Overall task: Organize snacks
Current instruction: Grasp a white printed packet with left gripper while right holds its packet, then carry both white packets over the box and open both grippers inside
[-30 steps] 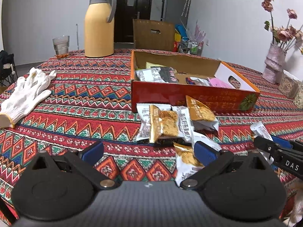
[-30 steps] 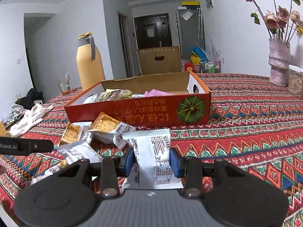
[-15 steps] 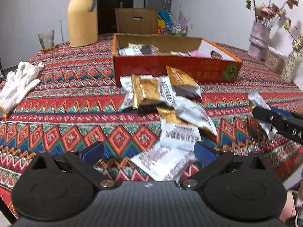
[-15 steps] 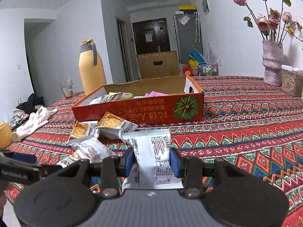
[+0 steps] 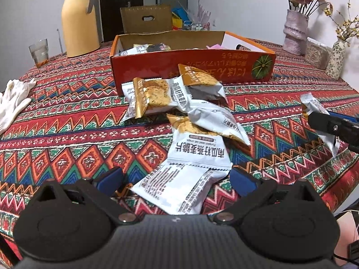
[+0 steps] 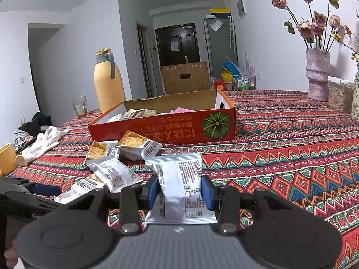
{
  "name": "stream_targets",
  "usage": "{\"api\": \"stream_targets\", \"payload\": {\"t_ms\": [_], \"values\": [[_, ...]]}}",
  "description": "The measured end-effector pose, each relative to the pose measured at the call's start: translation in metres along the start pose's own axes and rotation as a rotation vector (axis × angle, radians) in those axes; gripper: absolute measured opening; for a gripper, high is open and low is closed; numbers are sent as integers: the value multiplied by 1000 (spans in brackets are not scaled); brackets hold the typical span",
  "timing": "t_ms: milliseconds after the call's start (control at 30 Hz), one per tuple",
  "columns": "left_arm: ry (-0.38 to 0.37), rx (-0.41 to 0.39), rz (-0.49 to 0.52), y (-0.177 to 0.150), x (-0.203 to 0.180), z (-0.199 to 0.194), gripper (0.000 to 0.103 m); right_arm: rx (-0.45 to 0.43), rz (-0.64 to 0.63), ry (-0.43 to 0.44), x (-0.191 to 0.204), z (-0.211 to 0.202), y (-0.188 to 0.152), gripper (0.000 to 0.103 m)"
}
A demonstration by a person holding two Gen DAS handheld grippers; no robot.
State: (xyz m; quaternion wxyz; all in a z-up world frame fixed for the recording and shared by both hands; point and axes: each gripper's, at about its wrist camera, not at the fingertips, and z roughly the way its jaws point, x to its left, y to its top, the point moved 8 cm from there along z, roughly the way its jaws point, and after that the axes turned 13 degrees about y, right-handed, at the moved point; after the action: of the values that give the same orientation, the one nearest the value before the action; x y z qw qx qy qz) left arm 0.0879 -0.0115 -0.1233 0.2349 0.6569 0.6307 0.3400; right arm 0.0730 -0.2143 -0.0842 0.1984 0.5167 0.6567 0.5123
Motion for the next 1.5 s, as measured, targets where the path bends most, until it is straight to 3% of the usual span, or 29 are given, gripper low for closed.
{"api": "stream_targets", "payload": {"t_ms": [100, 267, 500, 567, 1033, 1500], "values": [[3, -16, 6, -1, -3, -1, 101, 3, -1, 3, 1, 1, -1, 40], [-11, -41, 8, -2, -3, -8, 79, 9, -2, 8, 3, 2, -3, 40], [-20, -61, 4, -5, -1, -16, 62, 11, -5, 14, 7, 1, -5, 40], [-33, -64, 0, -5, -1, -18, 46, 11, -6, 15, 8, 0, -5, 40], [-28, -139, -33, 3, 7, -50, 43, 6, -13, 17, 13, -3, -6, 40], [-9, -248, -79, 42, 13, -76, 43, -31, -46, 23, 17, -1, 17, 40]]}}
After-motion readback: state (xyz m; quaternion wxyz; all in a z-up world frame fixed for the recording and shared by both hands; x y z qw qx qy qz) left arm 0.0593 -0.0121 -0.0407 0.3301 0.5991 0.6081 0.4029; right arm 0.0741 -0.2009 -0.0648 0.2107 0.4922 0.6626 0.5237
